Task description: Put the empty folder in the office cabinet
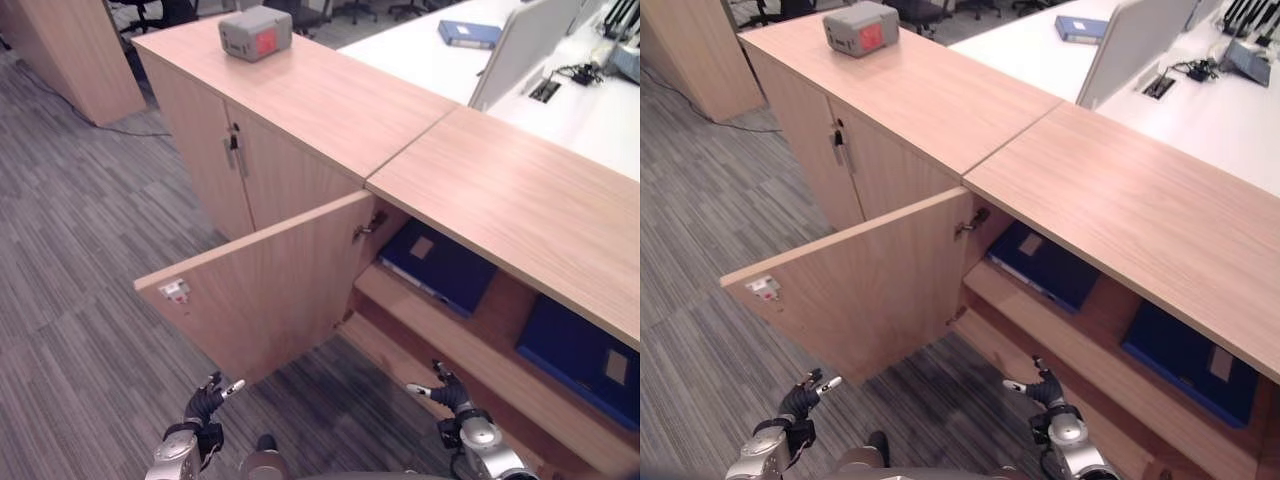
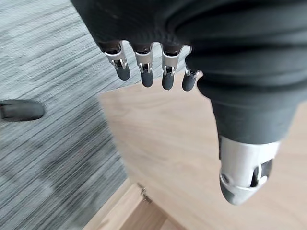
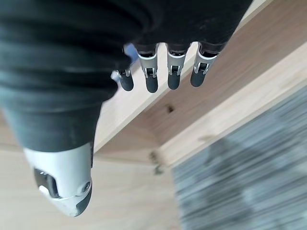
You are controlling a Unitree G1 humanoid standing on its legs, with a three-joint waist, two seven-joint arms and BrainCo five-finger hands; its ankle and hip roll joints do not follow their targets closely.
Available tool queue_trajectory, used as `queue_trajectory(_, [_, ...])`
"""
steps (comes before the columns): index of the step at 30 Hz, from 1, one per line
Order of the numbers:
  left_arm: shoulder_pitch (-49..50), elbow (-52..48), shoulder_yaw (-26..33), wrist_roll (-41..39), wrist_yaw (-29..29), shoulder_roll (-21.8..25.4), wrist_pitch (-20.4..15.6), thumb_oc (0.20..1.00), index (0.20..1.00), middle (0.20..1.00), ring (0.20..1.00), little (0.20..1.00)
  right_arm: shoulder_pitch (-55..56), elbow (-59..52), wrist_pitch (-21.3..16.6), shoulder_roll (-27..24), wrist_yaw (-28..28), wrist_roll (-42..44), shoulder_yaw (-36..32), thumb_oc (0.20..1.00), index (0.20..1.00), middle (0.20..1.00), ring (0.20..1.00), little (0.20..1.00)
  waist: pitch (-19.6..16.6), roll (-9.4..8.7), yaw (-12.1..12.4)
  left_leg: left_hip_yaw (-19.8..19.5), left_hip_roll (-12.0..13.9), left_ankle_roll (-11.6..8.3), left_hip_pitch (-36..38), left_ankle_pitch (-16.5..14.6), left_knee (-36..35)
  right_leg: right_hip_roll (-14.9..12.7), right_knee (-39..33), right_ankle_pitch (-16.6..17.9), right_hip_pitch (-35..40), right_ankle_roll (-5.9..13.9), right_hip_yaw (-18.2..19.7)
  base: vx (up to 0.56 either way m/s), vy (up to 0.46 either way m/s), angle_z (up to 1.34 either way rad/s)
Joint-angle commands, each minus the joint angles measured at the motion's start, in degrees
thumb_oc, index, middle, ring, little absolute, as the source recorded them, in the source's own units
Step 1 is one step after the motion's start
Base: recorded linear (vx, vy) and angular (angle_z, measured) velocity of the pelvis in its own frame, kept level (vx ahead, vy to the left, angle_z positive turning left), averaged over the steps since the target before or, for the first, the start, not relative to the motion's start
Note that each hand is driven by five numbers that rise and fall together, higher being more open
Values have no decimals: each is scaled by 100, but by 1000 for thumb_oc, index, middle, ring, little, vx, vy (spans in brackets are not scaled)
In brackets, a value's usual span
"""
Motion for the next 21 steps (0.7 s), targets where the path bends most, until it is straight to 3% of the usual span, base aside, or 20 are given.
queue_trajectory(1, [97, -246, -103, -42, -4, -13, -170, 1000, 1000, 1000, 1000, 1000, -12, -184, -110, -231, -78, 342, -124, 1000, 1000, 1000, 1000, 1000, -112, 312, 39, -307, 105, -31, 60, -116, -67, 334, 488, -89, -214, 489, 497, 85, 113, 23])
queue_trajectory(4, [-125, -218, -272, -72, 46, -21, -211, 1000, 1000, 1000, 1000, 1000, 50, -180, -187, -208, -150, 615, -164, 1000, 1000, 1000, 1000, 1000, -123, 388, -251, -859, -120, -15, 174, -20, -341, 1243, -28, -807, -356, 307, 1847, 100, 67, 51])
queue_trajectory(5, [-128, -217, -272, -73, 45, -22, -211, 1000, 1000, 1000, 1000, 1000, 47, -179, -188, -209, -150, 616, -164, 1000, 1000, 1000, 1000, 1000, -131, 395, -248, -858, -110, -18, 160, -6, -346, 1255, -51, -783, -363, 301, 1846, 136, 1, 116])
queue_trajectory(6, [-301, -61, -369, -91, 107, -39, -248, 1000, 1000, 1000, 1000, 1000, 114, -202, -227, -210, -180, 675, -131, 1000, 1000, 1000, 1000, 1000, -163, 348, -353, -1276, -327, 9, 215, -13, -480, 1534, -737, -914, -220, 143, 2319, 99, -53, 121])
queue_trajectory(11, [-329, 44, -336, -50, 173, -81, -290, 1000, 1000, 1000, 1000, 1000, 173, -83, -245, -239, -116, 640, -86, 1000, 1000, 1000, 1000, 1000, -345, 314, -318, -1430, -345, -36, 303, 47, -634, 1537, -1192, -831, 125, 142, 2266, 67, -57, 99])
queue_trajectory(21, [-56, -231, -71, -168, 241, -127, -352, 1000, 1000, 1000, 1000, 1000, 417, -53, -254, -316, -16, 510, -119, 1000, 1000, 1000, 1000, 1000, -604, 280, -211, -1407, -258, -166, 599, 146, -981, 1472, -1986, -582, 624, 158, 1946, 5, -26, 0])
